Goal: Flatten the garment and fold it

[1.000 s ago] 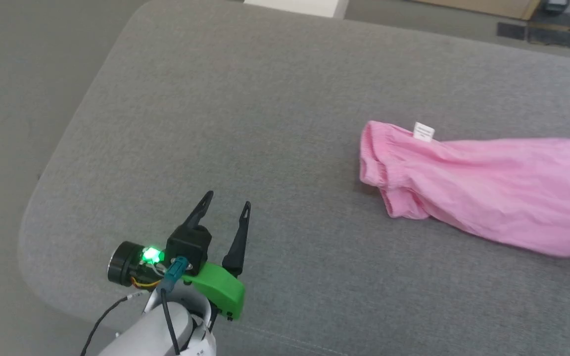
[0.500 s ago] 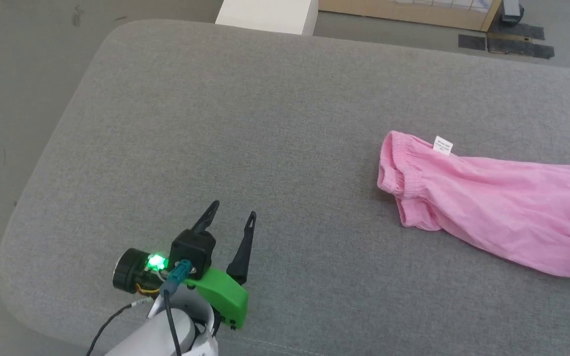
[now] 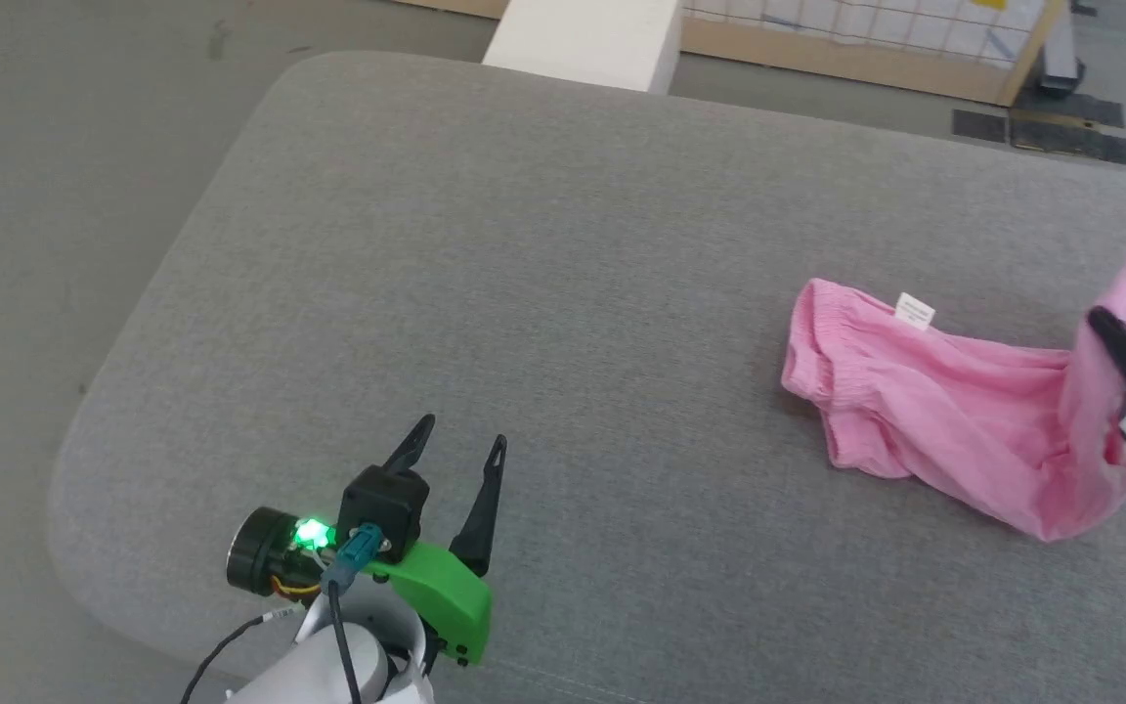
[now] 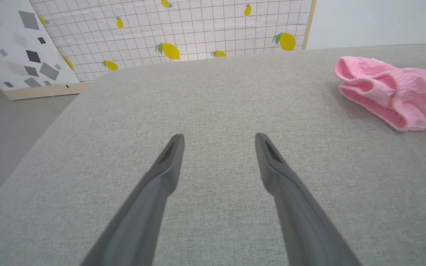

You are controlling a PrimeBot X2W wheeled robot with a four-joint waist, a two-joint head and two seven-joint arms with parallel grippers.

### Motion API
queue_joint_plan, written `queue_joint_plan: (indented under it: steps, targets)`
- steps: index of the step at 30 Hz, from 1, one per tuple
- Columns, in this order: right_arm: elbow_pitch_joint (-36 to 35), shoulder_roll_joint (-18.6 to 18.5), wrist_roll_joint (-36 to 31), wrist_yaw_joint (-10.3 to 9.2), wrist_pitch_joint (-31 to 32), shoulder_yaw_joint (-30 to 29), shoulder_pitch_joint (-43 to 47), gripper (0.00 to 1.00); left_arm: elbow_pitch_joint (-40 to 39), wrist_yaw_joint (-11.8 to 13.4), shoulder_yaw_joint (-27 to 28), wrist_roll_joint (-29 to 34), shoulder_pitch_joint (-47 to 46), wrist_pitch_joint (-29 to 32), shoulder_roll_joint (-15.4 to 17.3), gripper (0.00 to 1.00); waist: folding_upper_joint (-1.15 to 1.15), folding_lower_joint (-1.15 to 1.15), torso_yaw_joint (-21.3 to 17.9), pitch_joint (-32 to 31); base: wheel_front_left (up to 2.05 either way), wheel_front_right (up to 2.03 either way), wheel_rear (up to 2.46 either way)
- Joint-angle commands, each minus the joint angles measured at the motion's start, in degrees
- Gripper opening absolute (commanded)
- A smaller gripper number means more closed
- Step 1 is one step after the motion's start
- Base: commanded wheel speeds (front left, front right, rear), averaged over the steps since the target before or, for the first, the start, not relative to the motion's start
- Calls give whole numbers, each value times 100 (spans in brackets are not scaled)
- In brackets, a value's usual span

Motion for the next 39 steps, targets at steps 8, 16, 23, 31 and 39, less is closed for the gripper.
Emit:
queue_joint_plan:
  steps: [8, 16, 23, 31, 39]
  targets:
    - [-732, 650, -260, 21, 474, 232, 39, 0, 60, 40, -25, -42, 91, 4, 0, 100, 0, 0, 424, 47, 0, 0, 0]
    - [-880, 732, -590, 21, 736, 835, 366, 0, 102, 31, -60, -37, 32, -15, -64, 100, 0, 0, 654, 147, 0, 0, 0]
    - [-676, 340, -868, 21, 681, 1708, 491, 0, 138, 19, -84, -41, 0, -46, -119, 100, 0, 0, 719, 302, 0, 0, 0]
    - [-445, -116, -852, 21, 173, 2670, 355, 100, 242, -7, -82, -79, -82, -70, -205, 100, 0, 0, 627, 304, 0, 0, 0]
    - [-509, -497, -820, 21, -687, 2971, 13, 100, 299, -22, 47, -217, -88, -108, -177, 100, 0, 0, 250, -3, 0, 0, 0]
